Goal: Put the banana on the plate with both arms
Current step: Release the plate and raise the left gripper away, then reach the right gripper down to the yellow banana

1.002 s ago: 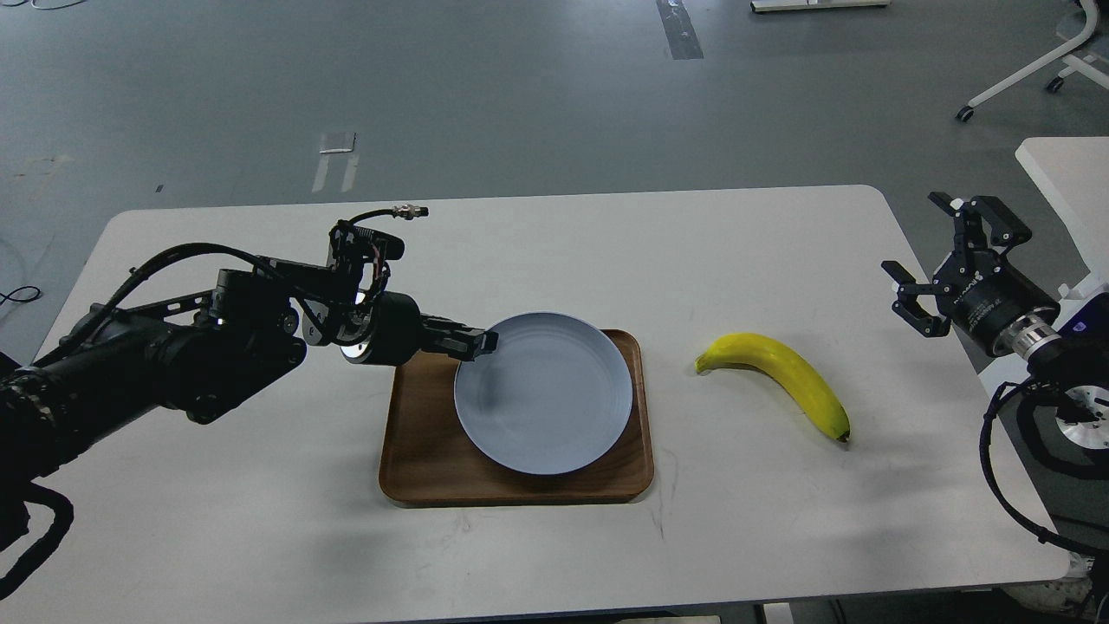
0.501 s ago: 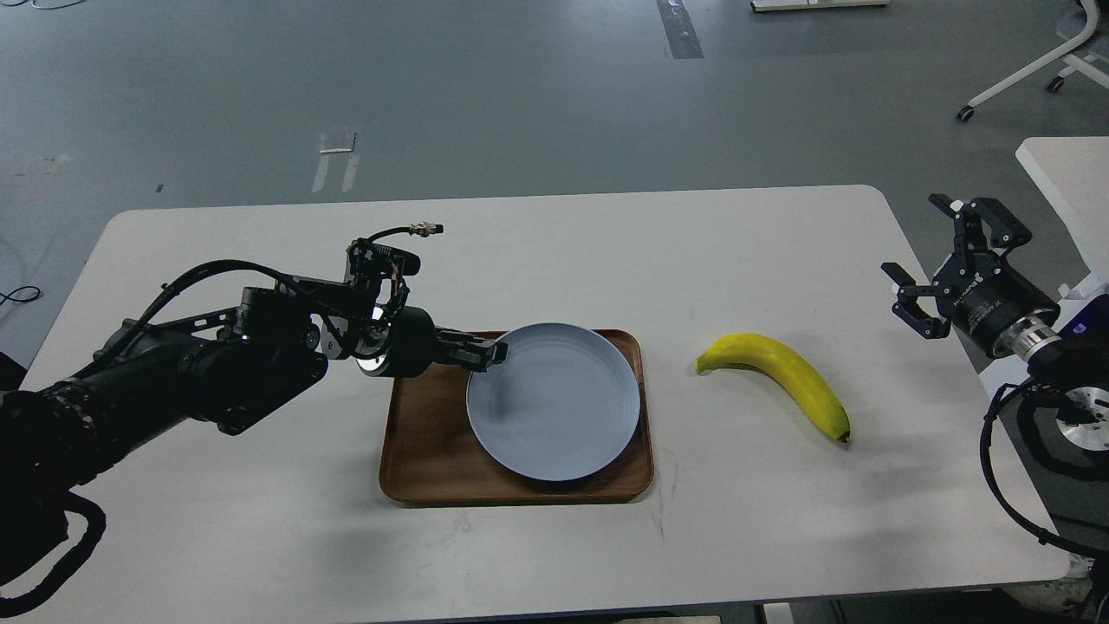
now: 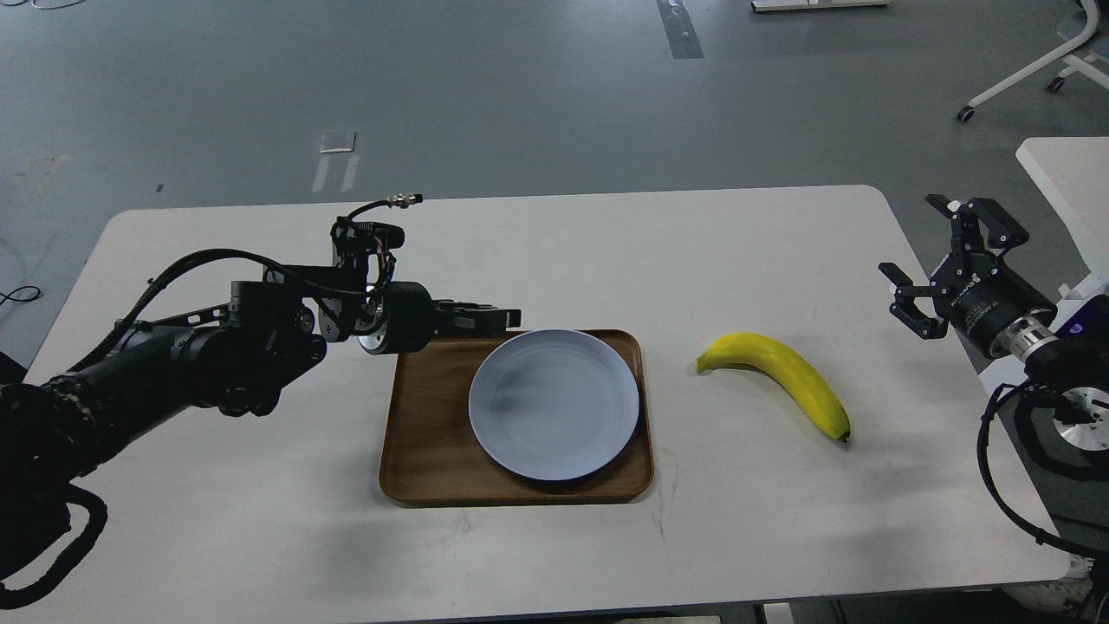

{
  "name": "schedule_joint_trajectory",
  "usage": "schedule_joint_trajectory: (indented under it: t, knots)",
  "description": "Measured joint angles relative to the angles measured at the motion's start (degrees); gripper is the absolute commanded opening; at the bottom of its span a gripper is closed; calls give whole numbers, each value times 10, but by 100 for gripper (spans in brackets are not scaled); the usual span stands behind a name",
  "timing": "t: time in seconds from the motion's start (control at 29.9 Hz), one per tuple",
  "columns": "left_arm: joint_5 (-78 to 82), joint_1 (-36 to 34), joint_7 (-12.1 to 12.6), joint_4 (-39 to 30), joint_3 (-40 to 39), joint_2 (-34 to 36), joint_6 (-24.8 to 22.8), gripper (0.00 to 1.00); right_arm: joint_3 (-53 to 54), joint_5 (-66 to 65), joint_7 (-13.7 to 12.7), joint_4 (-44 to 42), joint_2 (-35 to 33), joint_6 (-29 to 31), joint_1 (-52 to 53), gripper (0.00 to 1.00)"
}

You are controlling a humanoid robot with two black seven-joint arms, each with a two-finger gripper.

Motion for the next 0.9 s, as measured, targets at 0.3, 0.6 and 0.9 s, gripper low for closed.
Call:
schedule_joint_trajectory:
  t: [0.3, 0.6, 0.9]
  knots:
    - [-468, -29, 0, 0, -2, 68, 45, 99, -2, 0, 0, 1, 11, 0, 0, 100]
    - [-622, 18, 0, -1, -139, 169, -48, 99, -12, -41, 0, 12, 10, 0, 27, 100]
    - [-643, 77, 0, -8, -257, 173, -83, 99, -21, -422, 0, 67, -74, 0, 66, 100]
